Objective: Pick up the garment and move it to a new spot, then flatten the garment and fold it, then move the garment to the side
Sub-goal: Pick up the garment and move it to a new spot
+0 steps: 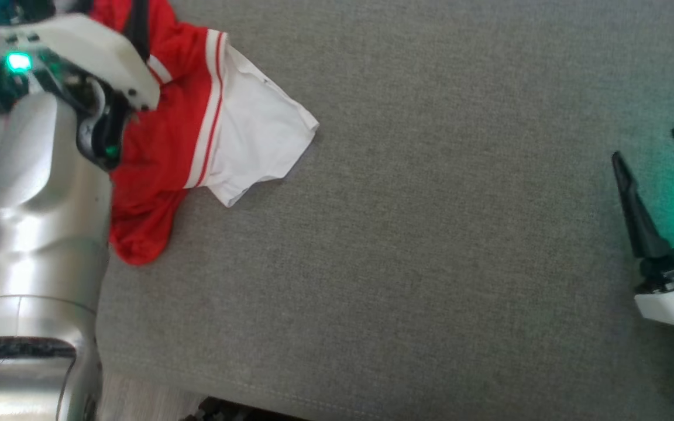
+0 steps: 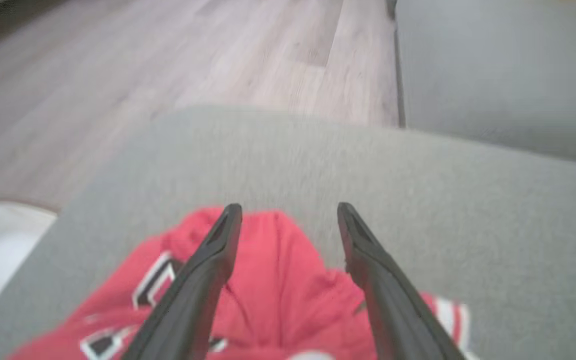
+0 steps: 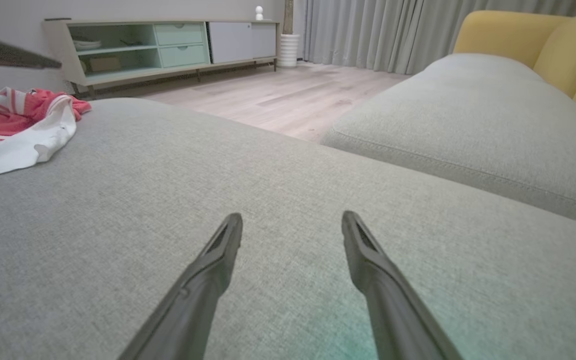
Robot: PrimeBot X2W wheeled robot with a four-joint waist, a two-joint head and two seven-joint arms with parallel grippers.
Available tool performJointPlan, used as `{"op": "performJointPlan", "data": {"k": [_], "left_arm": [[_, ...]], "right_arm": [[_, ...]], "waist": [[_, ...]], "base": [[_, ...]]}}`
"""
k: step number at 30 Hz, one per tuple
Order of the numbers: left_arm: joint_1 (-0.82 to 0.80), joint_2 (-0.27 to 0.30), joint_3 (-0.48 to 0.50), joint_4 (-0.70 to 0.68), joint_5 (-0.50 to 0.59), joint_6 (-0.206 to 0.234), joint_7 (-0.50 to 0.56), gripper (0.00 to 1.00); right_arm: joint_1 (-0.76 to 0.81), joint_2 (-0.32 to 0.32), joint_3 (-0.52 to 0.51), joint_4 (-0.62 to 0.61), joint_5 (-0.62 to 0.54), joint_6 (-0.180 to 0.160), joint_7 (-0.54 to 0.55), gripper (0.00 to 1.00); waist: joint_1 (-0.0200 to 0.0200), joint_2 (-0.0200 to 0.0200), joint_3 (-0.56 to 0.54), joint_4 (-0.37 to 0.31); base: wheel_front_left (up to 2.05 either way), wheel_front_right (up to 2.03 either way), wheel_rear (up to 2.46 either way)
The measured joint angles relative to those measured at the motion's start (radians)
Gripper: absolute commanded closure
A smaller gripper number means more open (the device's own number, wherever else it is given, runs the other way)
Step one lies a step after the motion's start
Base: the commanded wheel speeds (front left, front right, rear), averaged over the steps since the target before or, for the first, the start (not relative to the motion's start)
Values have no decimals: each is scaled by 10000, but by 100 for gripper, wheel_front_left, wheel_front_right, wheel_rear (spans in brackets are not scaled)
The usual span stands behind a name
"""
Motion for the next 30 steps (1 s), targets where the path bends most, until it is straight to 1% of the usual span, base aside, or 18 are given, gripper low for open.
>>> {"op": "performJointPlan", "data": {"k": [1,3,5,7,8,9,10,14,16,20,24,27,30], "left_arm": [[-37,12,-84,725,-357,-4,414,0],[-25,10,-247,1407,-635,-36,823,0],[-21,4,-460,1756,-999,-75,1154,0],[-80,40,-616,1871,-1289,-75,1244,0],[-138,92,-688,1935,-1361,-77,1223,27],[-177,138,-767,2004,-1402,-79,1074,60],[-190,186,-823,2073,-1419,-77,805,100],[-188,385,-880,2372,-1423,-77,-276,100],[-221,426,-978,2376,-1432,-77,-639,100],[-614,677,-1561,2002,-1680,-77,-1053,100],[-1046,1041,-2449,1133,-1758,-77,-1277,100],[-1171,1277,-3028,431,-1937,-77,-1290,100],[-1179,1517,-3559,-259,-2253,-77,-1239,100]], "right_arm": [[-2,-96,-92,-190,2,0,27,0],[-6,-194,-115,-309,2,0,100,0],[-25,-240,-167,-385,0,0,130,0],[-93,-240,-198,-435,0,0,217,0],[-155,-240,-201,-445,0,0,217,0],[-204,-240,-201,-462,0,0,217,0],[-235,-240,-199,-468,0,0,217,0],[-404,-198,-46,-305,0,0,209,0],[-522,-13,69,-161,0,-2,184,0],[-664,579,364,347,2,-2,8,0],[-674,1363,545,786,77,0,-19,0],[-619,1946,648,842,146,0,-21,0],[-375,2393,734,895,150,-2,-21,0]], "waist": [[0,0,175,-56],[0,0,313,-95],[-1,0,414,-124],[-1,0,493,-134],[-1,0,523,-136],[-1,0,545,-137],[0,0,549,-141],[-1,0,368,-190],[-1,0,161,-250],[-1,0,-445,-456],[-2,0,-1244,-813],[-3,1,-1856,-1218],[-4,1,-2395,-1779]], "base": [[0,0,0],[0,0,0],[0,0,0],[0,0,0],[0,0,0],[0,0,0],[0,0,0],[0,0,0],[0,0,0],[0,0,0],[0,0,0],[0,0,0],[0,0,0]]}}
